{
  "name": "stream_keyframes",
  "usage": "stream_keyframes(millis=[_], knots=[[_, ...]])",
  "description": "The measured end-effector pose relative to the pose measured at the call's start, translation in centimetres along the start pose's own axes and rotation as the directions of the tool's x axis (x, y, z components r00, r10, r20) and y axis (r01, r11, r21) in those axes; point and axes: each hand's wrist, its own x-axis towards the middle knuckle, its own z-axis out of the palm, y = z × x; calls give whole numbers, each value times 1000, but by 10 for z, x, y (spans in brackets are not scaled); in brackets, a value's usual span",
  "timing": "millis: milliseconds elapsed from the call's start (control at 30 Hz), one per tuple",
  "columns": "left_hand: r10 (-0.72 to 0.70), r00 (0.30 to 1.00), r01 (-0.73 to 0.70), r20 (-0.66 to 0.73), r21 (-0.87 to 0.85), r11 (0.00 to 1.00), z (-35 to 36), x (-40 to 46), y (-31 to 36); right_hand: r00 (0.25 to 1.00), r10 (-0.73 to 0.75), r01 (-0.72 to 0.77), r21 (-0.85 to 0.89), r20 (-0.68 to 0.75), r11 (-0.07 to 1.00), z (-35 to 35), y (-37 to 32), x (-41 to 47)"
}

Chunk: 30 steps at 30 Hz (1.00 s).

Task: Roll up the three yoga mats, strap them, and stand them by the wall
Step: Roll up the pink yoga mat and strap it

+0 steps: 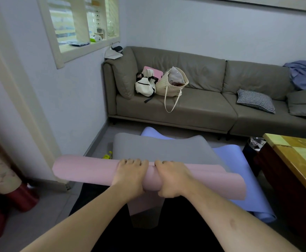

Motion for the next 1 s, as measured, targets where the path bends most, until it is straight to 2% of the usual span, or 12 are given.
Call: stream_keyframes(millis=[133, 300, 400, 567, 733, 833, 1000], knots=[[-8, 1000, 8, 14, -32, 999, -3, 2, -3, 997, 14, -13, 2, -76, 1000, 8, -5, -5], [-9, 999, 10, 35, -29, 1000, -6, 4, -1, 985, 24, -49, -144, -171, 988, 33, -13, -17], [-22, 1000, 22, 21, -12, 1000, 0, 2, 3, 989, 56, -79, -159, -140, 984, 30, -15, -15], [-7, 1000, 7, -16, 28, 1000, 2, -2, 5, 997, 26, -33, -98, -70, 995, 18, -9, -9], [29, 994, -33, 104, 41, 999, -10, -2, 3, 1000, -8, 8, 1, -19, 1000, 3, -1, -5], [27, 995, -30, 95, 30, 999, -10, -5, 5, 999, -6, 4, 33, 33, 999, 0, 1, -5], [8, 998, -8, 55, -3, 1000, -4, -6, 7, 1000, 19, -19, 50, 11, 999, 1, -4, -9]])
